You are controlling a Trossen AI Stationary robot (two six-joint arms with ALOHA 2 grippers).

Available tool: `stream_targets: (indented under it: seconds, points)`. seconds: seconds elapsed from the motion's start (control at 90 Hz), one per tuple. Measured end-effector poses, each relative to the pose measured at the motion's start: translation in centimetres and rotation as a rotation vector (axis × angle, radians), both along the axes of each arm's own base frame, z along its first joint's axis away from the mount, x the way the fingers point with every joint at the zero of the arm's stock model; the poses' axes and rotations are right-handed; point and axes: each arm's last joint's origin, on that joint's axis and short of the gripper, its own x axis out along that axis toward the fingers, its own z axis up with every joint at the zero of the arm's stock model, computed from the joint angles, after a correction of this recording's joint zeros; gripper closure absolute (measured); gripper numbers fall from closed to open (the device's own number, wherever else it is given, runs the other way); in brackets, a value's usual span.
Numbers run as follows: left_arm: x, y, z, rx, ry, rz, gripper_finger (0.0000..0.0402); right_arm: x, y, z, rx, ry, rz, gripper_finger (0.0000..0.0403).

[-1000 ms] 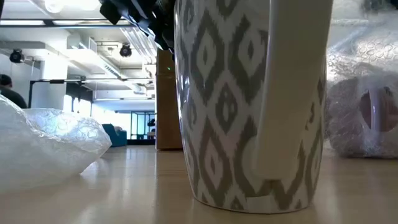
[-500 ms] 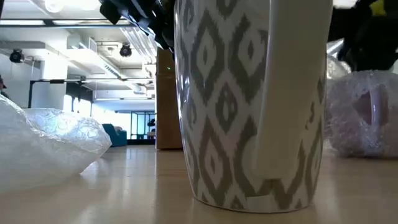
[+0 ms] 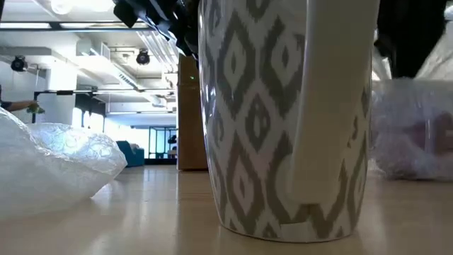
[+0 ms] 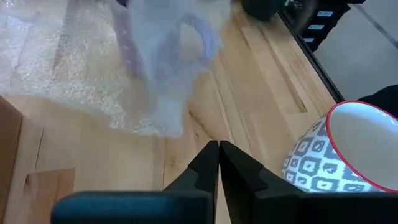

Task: Wrap mug
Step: Wrap the purple mug using the right bubble wrap

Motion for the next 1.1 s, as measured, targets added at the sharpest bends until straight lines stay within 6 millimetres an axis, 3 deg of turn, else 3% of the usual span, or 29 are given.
stream_targets:
  seconds: [0.122, 0.222, 0.333, 0.422, 0.6, 0.756, 1.1]
  points:
    - [0.0, 0.0, 0.0, 0.0, 0.0, 0.0, 0.0402, -1.4, -0.5, 2.7, -0.007, -0.022, -0.037, 0.0403]
    - [0.0, 0.0, 0.0, 0.0, 0.0, 0.0, 0.0402, -3.0, -1.2, 3.0, -0.048, -0.018, -0.117, 0.0403]
    - [0.0, 0.0, 0.0, 0.0, -0.001, 0.0, 0.0402, -4.7, -1.9, 1.3, -0.074, 0.037, -0.199, 0.0403]
    - [0.0, 0.0, 0.0, 0.0, -0.001, 0.0, 0.0402, -5.5, -2.2, -1.3, -0.085, 0.074, -0.24, 0.0403]
    - [0.0, 0.0, 0.1, -0.001, -0.009, 0.0, 0.0402, -5.0, -1.9, -5.7, -0.03, -0.008, -0.223, 0.0403]
    - [0.3, -0.1, -0.1, -0.004, -0.024, 0.0, 0.0402, -4.5, -1.8, -6.1, -0.001, -0.068, -0.214, 0.0403]
    - [1.3, -0.2, -2.8, 0.0, 0.042, 0.003, 0.0402, -3.0, -1.1, -6.9, 0.091, -0.136, -0.339, 0.0403]
